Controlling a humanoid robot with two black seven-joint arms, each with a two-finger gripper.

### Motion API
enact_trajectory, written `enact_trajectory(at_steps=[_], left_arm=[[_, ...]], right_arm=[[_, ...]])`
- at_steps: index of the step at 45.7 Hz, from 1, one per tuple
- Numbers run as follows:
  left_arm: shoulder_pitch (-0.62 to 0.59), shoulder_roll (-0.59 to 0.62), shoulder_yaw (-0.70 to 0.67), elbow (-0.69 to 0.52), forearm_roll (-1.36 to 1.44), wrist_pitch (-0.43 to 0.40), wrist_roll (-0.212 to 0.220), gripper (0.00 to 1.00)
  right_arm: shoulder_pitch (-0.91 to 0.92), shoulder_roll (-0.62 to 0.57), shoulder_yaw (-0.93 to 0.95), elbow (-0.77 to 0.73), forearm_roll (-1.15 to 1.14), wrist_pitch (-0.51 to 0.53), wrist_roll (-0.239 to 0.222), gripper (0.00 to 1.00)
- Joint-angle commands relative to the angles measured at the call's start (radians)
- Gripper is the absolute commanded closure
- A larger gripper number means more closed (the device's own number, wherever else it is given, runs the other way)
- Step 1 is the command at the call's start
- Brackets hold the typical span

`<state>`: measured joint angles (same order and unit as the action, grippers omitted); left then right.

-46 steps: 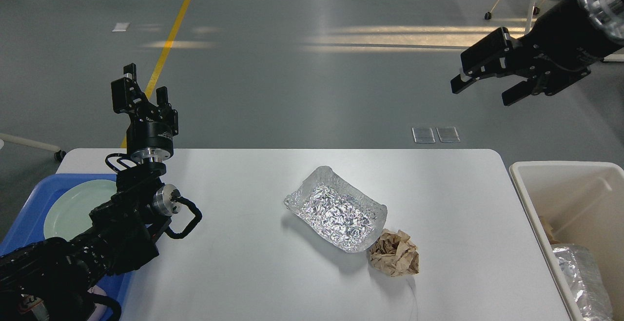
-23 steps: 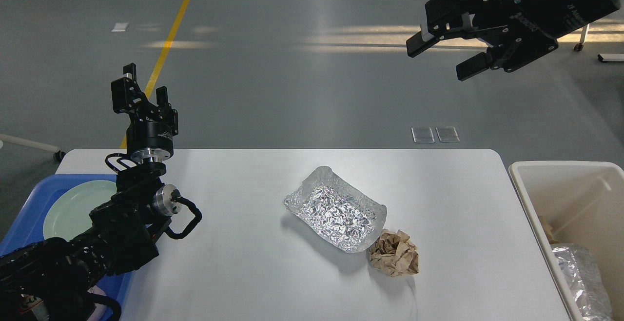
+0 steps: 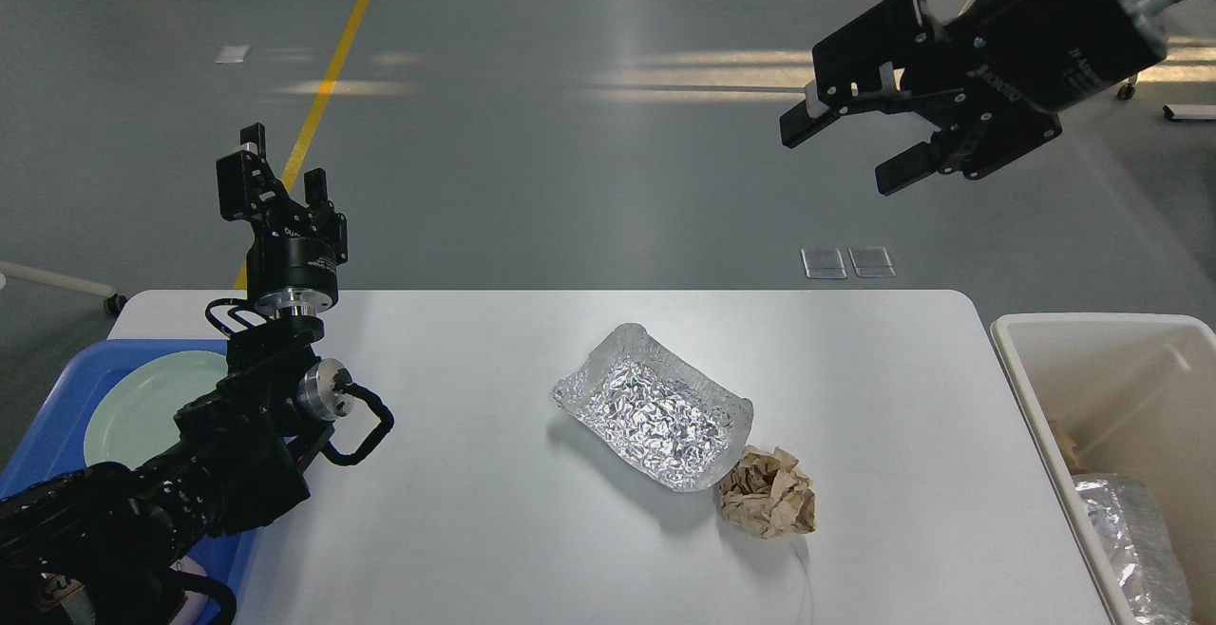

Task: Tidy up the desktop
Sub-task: 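Swing the empty right gripper back over the table, then lower the right gripper onto the crumpled brown paper and grasp it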

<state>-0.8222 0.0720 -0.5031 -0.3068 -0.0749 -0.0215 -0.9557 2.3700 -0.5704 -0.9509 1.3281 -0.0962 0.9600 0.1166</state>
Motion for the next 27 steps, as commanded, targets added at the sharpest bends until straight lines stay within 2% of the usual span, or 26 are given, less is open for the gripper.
enact_trajectory(at_steps=[1, 6, 14, 27], left_arm=[[0.000, 0.000, 0.000, 0.000, 0.000, 0.000, 0.000, 0.04], [0.000, 0.000, 0.000, 0.000, 0.001, 0.000, 0.000, 0.04], [0.000, 0.000, 0.000, 0.000, 0.000, 0.000, 0.000, 0.04], [0.000, 0.000, 0.000, 0.000, 0.001, 0.000, 0.000, 0.04]], right_arm=[[-0.093, 0.017, 0.001, -0.003, 0.000, 0.000, 0.001, 0.00], [-0.182, 0.041, 0.001, -0.009, -0.002, 0.000, 0.000, 0.00], [-0.327, 0.076, 0.001, -0.010, -0.007, -0.081, 0.000, 0.00], [-0.566, 0.176, 0.008, -0.069, -0.014, -0.273, 0.001, 0.00]])
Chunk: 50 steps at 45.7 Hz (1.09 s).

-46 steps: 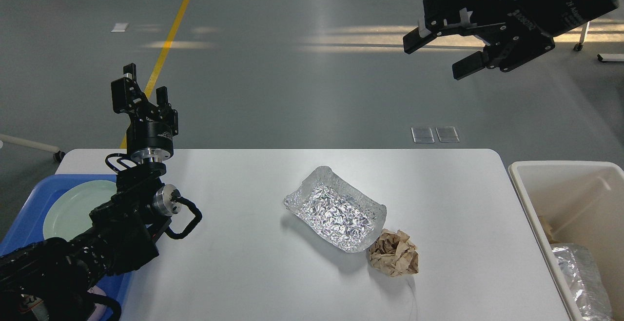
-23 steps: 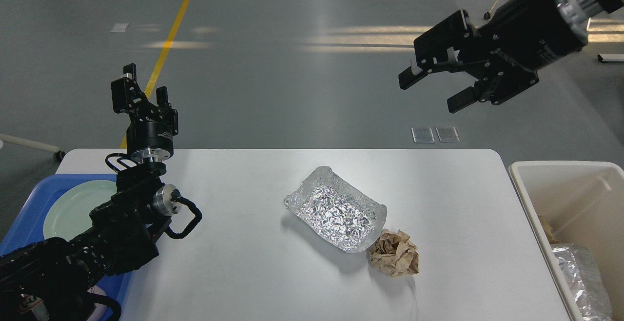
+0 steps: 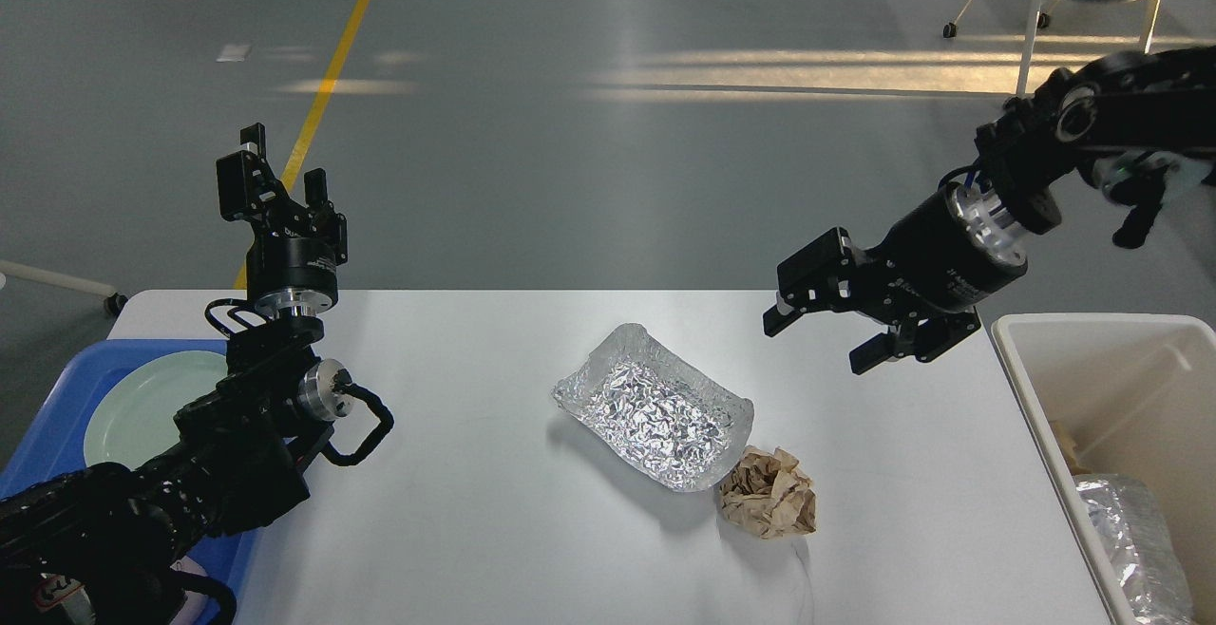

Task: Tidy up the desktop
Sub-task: 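Lower the right gripper onto the crumpled brown paper and grasp it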

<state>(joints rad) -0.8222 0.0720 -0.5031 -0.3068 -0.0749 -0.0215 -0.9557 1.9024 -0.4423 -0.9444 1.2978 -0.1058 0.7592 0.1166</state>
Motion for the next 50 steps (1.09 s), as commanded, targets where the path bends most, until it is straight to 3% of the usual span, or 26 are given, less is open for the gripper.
enact_trajectory(at_steps=[1, 17, 34, 50], left_arm=[[0.000, -0.001, 0.000, 0.000, 0.001, 0.000, 0.000, 0.04], [0.000, 0.000, 0.000, 0.000, 0.000, 0.000, 0.000, 0.04], [0.000, -0.001, 0.000, 0.000, 0.000, 0.000, 0.000, 0.04], [0.000, 0.000, 0.000, 0.000, 0.000, 0.000, 0.000, 0.04]], right_arm=[[-0.120, 0.059, 0.001, -0.047, -0.006, -0.086, 0.001, 0.00], [-0.385, 0.174, -0.002, -0.153, -0.057, -0.244, 0.003, 0.00], [-0.534, 0.192, -0.007, -0.199, -0.178, -0.377, 0.001, 0.01], [-0.563, 0.209, 0.006, -0.196, -0.176, -0.422, 0.003, 0.28]])
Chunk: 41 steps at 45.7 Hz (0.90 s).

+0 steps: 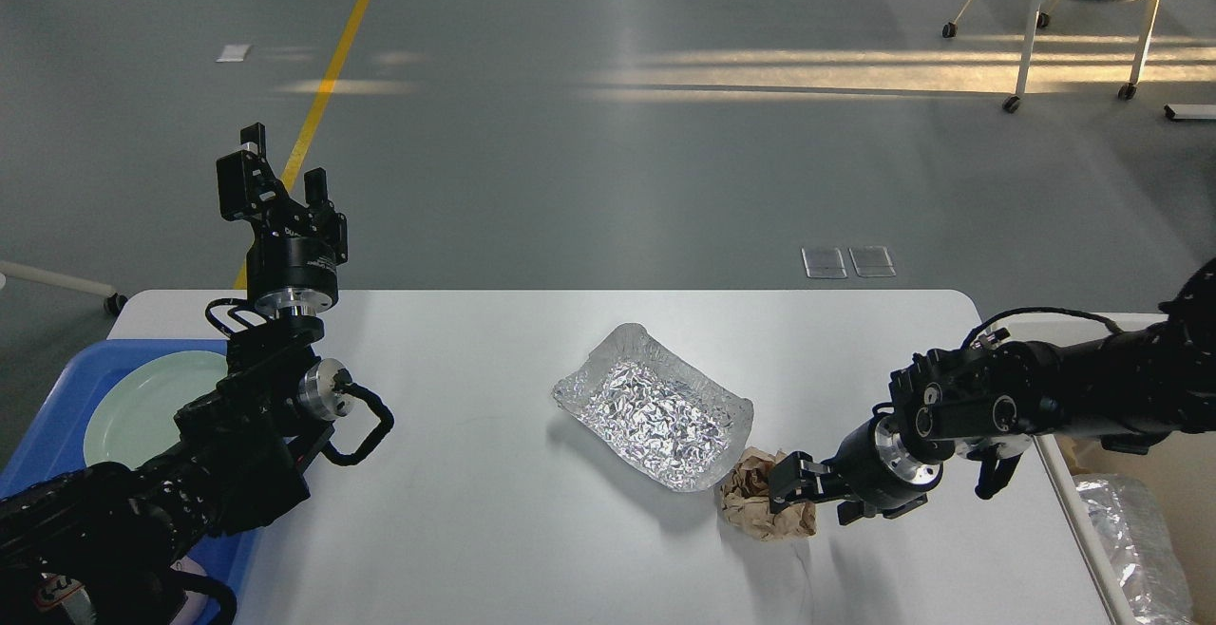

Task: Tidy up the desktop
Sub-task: 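Lower the right gripper onto the crumpled brown paper and grasp it, then lift the brown paper up off the table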

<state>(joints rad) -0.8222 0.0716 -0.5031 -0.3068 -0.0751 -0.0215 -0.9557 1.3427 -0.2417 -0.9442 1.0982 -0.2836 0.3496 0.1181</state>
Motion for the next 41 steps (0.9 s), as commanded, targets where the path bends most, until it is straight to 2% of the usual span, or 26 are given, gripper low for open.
enact_trajectory(at_steps=[1, 5, 10, 15, 18, 19, 30, 41], left_arm=[[0.000, 0.000, 0.000, 0.000, 0.000, 0.000, 0.000, 0.04], [0.000, 0.000, 0.000, 0.000, 0.000, 0.000, 0.000, 0.04], [0.000, 0.000, 0.000, 0.000, 0.000, 0.000, 0.000, 0.04], [0.000, 0.000, 0.000, 0.000, 0.000, 0.000, 0.000, 0.04], [0.000, 0.000, 0.000, 0.000, 0.000, 0.000, 0.000, 0.04], [0.000, -0.001, 0.000, 0.000, 0.000, 0.000, 0.000, 0.04], [0.000, 0.000, 0.000, 0.000, 0.000, 0.000, 0.000, 0.04], [0.000, 0.000, 0.000, 0.000, 0.000, 0.000, 0.000, 0.04]], right_arm=[[-0.005, 0.009, 0.005, 0.005, 0.001, -0.012, 0.002, 0.30], [-0.008, 0.012, 0.016, 0.003, 0.015, -0.018, 0.008, 0.37], [-0.022, 0.013, 0.038, 0.003, 0.015, -0.027, 0.011, 0.53], [-0.024, 0.016, 0.041, 0.000, 0.015, -0.044, 0.012, 0.78], [-0.024, 0.015, 0.041, 0.000, 0.017, -0.057, 0.012, 0.97], [-0.024, 0.015, 0.041, 0.000, 0.017, -0.058, 0.014, 1.00], [-0.014, -0.005, 0.042, 0.006, 0.017, -0.054, 0.018, 1.00], [0.059, -0.100, 0.030, 0.046, 0.015, -0.020, 0.022, 1.00]])
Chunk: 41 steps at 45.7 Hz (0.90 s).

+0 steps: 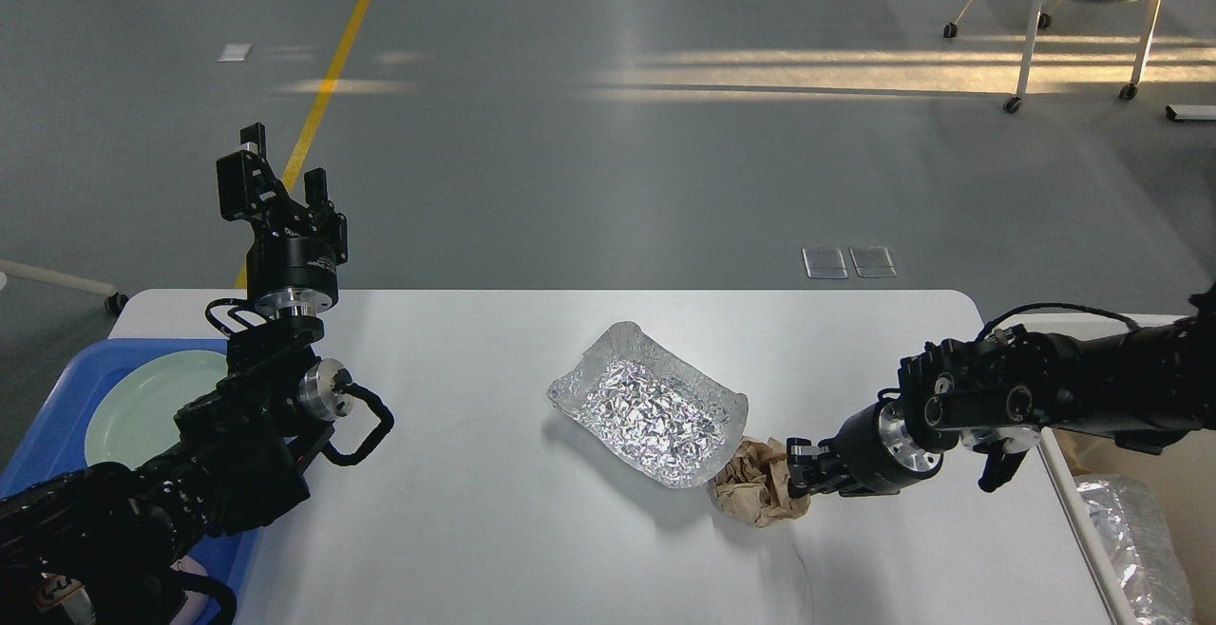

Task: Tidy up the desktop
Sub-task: 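Lift the brown paper up off the table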

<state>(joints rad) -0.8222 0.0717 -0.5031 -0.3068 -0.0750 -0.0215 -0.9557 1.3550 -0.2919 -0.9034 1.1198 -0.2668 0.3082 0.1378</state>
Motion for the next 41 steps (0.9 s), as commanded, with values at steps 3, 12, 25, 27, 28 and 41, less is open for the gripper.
enact_trajectory(at_steps=[3, 12, 25, 27, 28, 41], left_arm=[[0.000, 0.000, 0.000, 0.000, 0.000, 0.000, 0.000, 0.04], [0.000, 0.000, 0.000, 0.000, 0.000, 0.000, 0.000, 0.04], [0.000, 0.000, 0.000, 0.000, 0.000, 0.000, 0.000, 0.04], [0.000, 0.000, 0.000, 0.000, 0.000, 0.000, 0.000, 0.04], [0.000, -0.001, 0.000, 0.000, 0.000, 0.000, 0.000, 0.04], [0.000, 0.000, 0.000, 0.000, 0.000, 0.000, 0.000, 0.04]], right_arm=[[0.094, -0.095, -0.011, 0.043, -0.003, 0.072, 0.002, 1.00], [0.275, -0.222, -0.011, 0.064, -0.014, 0.291, 0.002, 1.00], [0.619, -0.391, -0.011, 0.153, -0.015, 0.578, 0.000, 1.00], [0.674, -0.404, -0.011, 0.153, -0.015, 0.624, 0.000, 1.00], [0.705, -0.414, -0.011, 0.153, -0.015, 0.646, 0.000, 1.00], [1.090, -0.480, 0.006, 0.152, -0.014, 0.652, -0.001, 1.00]])
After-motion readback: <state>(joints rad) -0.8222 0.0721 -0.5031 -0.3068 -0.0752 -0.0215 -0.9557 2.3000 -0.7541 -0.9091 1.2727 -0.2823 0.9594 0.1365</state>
